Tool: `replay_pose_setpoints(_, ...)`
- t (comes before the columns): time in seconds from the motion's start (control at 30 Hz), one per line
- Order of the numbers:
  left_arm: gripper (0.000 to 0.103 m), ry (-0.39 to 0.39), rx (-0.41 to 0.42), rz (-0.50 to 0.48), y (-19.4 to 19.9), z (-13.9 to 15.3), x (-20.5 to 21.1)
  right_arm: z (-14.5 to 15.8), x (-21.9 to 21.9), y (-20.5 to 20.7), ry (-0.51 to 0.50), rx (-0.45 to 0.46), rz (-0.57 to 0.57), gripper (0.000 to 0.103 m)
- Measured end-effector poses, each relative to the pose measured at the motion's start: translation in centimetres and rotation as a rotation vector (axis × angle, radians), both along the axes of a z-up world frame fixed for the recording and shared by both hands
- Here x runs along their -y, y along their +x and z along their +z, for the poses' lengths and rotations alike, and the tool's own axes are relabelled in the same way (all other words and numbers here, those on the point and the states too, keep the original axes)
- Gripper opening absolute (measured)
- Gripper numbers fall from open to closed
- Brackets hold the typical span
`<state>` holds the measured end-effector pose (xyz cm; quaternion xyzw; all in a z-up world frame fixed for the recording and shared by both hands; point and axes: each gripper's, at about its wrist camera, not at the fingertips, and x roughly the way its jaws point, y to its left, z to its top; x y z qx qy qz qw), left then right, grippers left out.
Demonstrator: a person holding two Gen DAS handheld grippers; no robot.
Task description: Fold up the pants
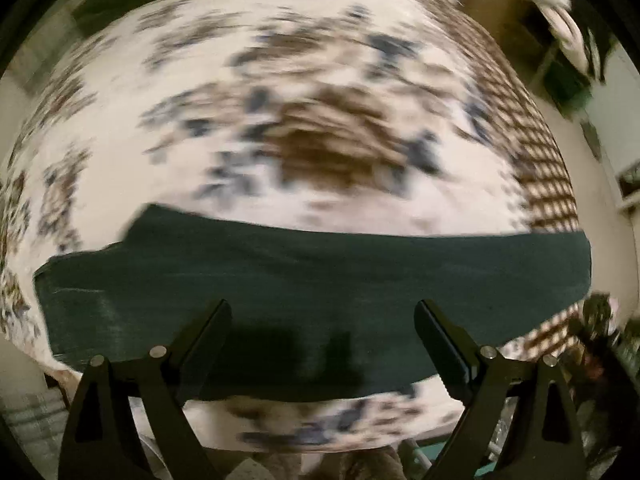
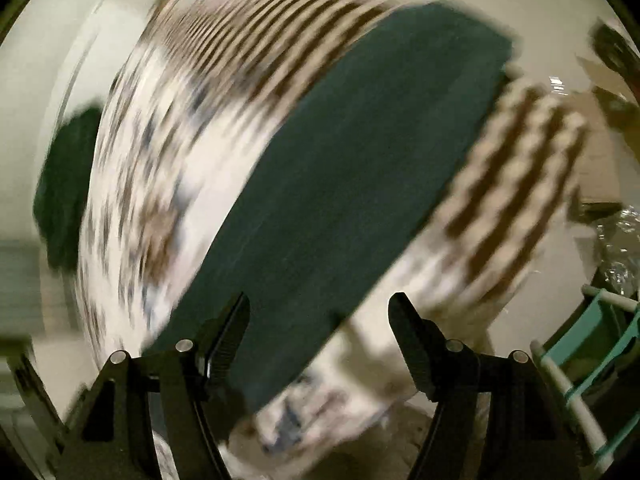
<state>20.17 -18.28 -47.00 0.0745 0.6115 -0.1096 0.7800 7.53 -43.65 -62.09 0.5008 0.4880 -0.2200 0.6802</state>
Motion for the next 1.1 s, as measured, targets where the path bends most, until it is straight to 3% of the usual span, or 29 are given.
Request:
replay_pose_setpoints(0.17, 0.093, 0.037, -0.031, -0.079, -1.6, -2.5, 8.6, -3.0, 11.4, -4.0, -0.024, 0.034, -0.125, 0.074)
replay_pose_setpoints(0.33, 0.093, 0.078, -0.038, -0.123, -2.3, -4.3, 13.9, -7.4, 17.9, -5.3, 0.04, 0.104, -0.14, 0.074)
replay_pose_setpoints(0.63, 0.093, 0.122, -0.032, -0.146, -2.1, -5.4, 17.6, -10.0, 20.5, -2.9, 0.054, 0.287, -0.141, 0.07)
replay_pose_setpoints(0.8, 0.093, 0.124, -0.04, -0.128, -1.8, -5.9, 18.0, -9.0, 20.7, -0.8, 0.024, 0.387, -0.133, 0.031)
replay_pose_setpoints(0.9, 0.093, 0.126, -0.063, -0.116, -1.4, -7.0, 18.1, -8.9, 20.4, 0.9, 0.009, 0.408, -0.089, 0.031)
replay_pose_setpoints(1.0, 0.093, 0.121, -0.09, -0.095, -1.2, -8.0, 17.9, -11.5, 21.1, 1.7, 0.097, 0.387, -0.107, 0.031)
replay_pose_setpoints(1.1, 0.093, 0.113, -0.105, -0.074, -0.9, -8.5, 17.6, -12.4, 21.6, 1.8, 0.14, 0.405, -0.136, 0.031)
